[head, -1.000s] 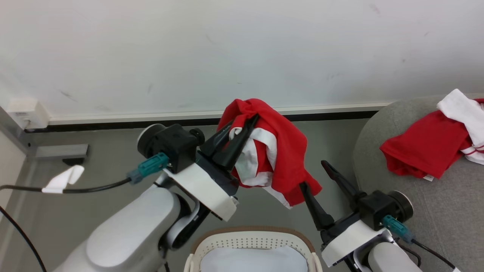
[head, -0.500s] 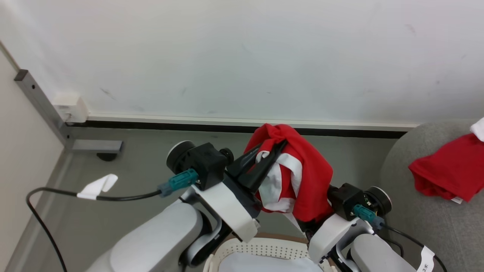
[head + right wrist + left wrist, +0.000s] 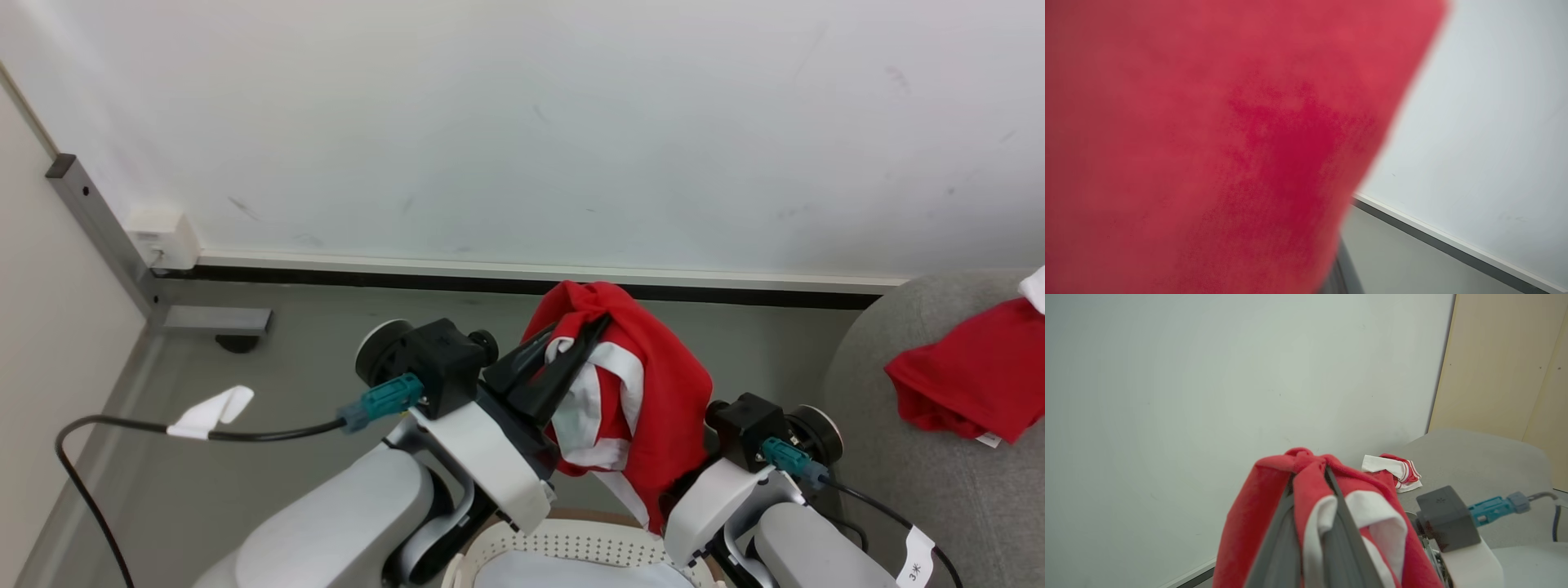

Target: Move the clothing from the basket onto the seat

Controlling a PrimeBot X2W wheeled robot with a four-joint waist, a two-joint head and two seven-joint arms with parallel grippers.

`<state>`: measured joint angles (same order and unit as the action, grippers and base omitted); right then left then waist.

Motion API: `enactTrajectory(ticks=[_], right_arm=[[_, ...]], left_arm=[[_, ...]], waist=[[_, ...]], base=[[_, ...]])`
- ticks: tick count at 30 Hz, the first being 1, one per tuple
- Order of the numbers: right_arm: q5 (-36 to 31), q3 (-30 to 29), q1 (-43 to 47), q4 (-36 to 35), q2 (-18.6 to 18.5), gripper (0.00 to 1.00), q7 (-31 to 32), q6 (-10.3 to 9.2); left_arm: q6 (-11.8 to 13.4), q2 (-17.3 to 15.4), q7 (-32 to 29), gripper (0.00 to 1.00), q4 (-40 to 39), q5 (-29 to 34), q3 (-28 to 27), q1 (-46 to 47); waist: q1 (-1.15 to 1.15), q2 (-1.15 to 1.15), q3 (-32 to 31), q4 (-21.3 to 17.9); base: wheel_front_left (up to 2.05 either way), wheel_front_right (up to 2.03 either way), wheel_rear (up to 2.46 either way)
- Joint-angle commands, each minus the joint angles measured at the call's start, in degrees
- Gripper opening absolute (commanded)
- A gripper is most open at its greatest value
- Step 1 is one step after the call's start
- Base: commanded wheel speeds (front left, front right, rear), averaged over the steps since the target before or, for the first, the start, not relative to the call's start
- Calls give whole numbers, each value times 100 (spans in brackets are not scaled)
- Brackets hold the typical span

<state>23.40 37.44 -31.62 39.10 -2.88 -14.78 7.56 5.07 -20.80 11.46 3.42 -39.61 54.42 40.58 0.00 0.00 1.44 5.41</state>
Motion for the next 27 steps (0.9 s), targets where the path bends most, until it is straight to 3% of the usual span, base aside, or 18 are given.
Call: enactTrajectory(ticks=[1, 14, 24, 25, 26, 27], right_arm=[[52, 8, -77, 20, 7, 0, -39, -15], [239, -246, 87, -364, 7, 0, -37, -15], [506, -904, 321, -841, -84, 0, -33, -15], [527, -973, 356, -901, -108, 0, -32, -15], [540, -1037, 395, -964, -141, 0, -33, -15], [559, -1129, 434, -1040, -169, 0, -33, -15]], left_arm=[[16, -36, 13, 0, 14, -29, -20, -70], [90, -118, 63, 0, 13, -93, -58, -166], [34, -88, 65, 0, 180, -83, 231, -504], [24, -68, 87, 15, 201, -73, 260, -542], [10, -41, 84, 38, 223, -60, 300, -574], [-6, -24, 92, 76, 237, -44, 337, -595]], waist=[[0, 0, 1, -31], [0, 0, 84, -281], [0, 0, 158, -504], [0, 0, 170, -540], [0, 0, 177, -571], [0, 0, 192, -611]], base=[[0, 0, 0], [0, 0, 0], [0, 0, 0], [0, 0, 0], [0, 0, 0], [0, 0, 0]])
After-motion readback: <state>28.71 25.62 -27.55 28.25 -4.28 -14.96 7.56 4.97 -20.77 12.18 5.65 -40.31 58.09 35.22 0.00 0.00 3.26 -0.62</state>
